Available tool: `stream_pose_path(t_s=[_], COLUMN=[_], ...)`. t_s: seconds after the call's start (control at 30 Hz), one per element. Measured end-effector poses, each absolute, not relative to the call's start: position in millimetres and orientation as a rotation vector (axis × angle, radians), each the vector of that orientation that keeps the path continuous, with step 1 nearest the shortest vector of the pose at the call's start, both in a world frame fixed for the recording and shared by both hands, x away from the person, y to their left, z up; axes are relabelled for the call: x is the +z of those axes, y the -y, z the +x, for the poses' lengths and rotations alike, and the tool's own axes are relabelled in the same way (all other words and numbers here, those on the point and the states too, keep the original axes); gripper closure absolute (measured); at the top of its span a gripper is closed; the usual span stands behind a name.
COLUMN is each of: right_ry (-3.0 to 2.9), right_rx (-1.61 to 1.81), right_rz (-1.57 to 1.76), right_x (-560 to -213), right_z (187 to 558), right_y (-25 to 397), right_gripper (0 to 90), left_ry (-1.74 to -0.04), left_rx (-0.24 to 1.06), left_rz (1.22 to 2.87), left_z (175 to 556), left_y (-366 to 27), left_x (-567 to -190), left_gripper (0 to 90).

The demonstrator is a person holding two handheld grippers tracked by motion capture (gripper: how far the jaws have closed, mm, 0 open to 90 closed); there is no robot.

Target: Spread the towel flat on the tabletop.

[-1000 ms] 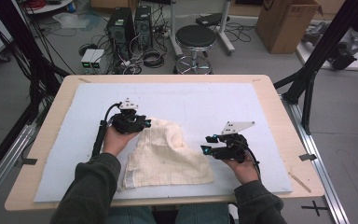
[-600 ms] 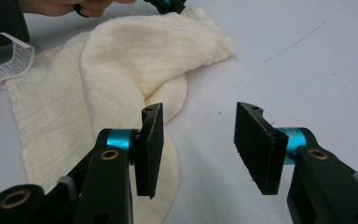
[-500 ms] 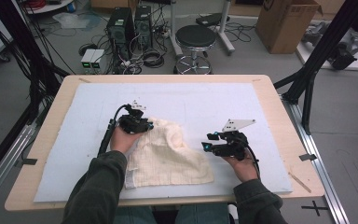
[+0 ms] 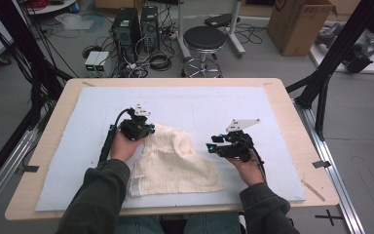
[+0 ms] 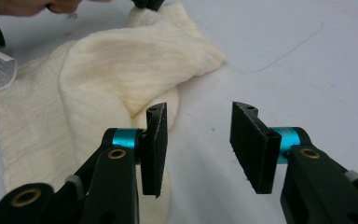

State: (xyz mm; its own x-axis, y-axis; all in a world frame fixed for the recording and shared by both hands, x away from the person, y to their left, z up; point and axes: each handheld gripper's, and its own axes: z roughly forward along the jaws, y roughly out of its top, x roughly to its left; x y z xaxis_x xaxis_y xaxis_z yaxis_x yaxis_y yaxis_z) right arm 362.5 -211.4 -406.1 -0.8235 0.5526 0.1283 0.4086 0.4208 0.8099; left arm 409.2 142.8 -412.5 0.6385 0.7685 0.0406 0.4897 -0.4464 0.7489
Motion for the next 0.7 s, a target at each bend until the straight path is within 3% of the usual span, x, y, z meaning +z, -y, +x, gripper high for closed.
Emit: stream_pose_path(t_s=[0.4, 0.53, 0.6, 0.7], right_ry=[-2.697, -2.766, -2.814, -2.813], right_rx=[1.317, 1.245, 1.21, 1.191], right_rz=[0.884, 0.882, 0.849, 0.828], right_x=[-425, -432, -435, -433], right_z=[375, 378, 376, 375], right_y=[161, 153, 149, 149], right_gripper=[57.3, 68.0, 79.4, 85.4], left_ry=[-0.893, -0.871, -0.868, -0.866], left_rx=[0.501, 0.505, 0.508, 0.507], left_rz=[2.123, 2.112, 2.116, 2.094], left_z=[357, 345, 342, 337], left_y=[-173, -180, -183, -186], left_x=[-406, -405, -404, -404], left_gripper=[88.7, 88.7, 88.7, 88.8])
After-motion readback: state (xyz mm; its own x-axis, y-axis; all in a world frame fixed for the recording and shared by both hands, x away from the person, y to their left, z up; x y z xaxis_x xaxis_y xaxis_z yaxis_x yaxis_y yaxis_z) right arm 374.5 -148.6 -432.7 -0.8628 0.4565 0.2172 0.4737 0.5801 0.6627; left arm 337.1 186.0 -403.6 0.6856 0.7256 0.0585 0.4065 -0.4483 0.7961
